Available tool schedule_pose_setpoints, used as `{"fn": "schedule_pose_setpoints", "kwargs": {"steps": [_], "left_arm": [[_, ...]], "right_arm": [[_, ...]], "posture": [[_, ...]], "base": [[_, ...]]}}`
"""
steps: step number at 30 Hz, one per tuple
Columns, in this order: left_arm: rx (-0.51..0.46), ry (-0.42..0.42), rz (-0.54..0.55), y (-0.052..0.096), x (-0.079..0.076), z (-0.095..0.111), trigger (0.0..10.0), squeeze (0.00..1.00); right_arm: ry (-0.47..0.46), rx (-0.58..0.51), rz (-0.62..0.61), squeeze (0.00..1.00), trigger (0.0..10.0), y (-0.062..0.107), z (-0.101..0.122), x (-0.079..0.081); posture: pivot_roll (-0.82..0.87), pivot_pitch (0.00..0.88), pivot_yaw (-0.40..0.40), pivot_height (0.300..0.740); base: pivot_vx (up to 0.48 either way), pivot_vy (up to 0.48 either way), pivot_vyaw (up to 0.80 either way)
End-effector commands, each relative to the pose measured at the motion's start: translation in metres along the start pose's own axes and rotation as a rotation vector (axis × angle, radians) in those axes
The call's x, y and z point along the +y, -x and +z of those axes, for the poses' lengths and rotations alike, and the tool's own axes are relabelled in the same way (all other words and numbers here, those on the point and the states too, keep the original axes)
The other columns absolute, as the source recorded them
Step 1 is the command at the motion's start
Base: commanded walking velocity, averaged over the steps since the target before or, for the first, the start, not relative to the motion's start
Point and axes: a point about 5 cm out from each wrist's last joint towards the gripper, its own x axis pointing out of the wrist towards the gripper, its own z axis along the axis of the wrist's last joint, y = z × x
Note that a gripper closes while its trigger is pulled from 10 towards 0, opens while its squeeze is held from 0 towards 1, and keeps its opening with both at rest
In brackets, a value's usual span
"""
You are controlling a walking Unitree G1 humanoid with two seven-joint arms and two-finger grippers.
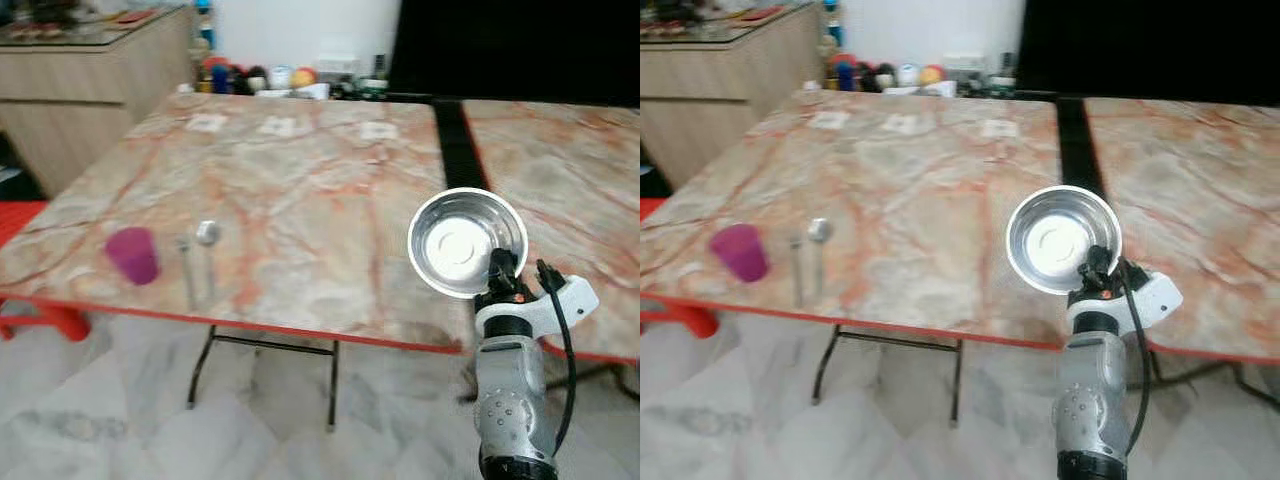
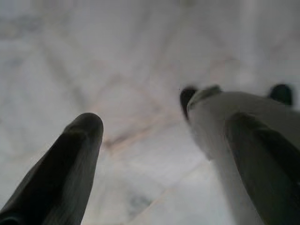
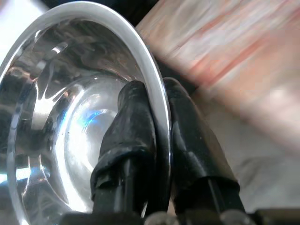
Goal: Setting the table
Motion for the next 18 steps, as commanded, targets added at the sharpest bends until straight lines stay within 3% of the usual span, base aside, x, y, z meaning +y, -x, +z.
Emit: {"fn": "schedule_pose_setpoints", "kwargs": {"steps": [1, 18], "left_arm": [[0.029, -0.019, -0.003, 0.0019, 0.0024, -0.0082, 10.0, 0.0], [0.019, -0.016, 0.0, 0.0007, 0.0043, -0.0038, 10.0, 0.0]], "right_arm": [[-0.007, -0.034, 0.037, 0.0, 10.0, -0.0014, 0.0036, 0.0112], [-0.012, -0.062, 0.04, 0.0, 10.0, -0.0064, 0.0075, 0.0174]], "posture": [[-0.04, 0.027, 0.001, 0.74], [-0.05, 0.085, 0.012, 0.74]], "base": [[0.0, -0.472, 0.0], [0.0, -0.472, 0.0]]}}
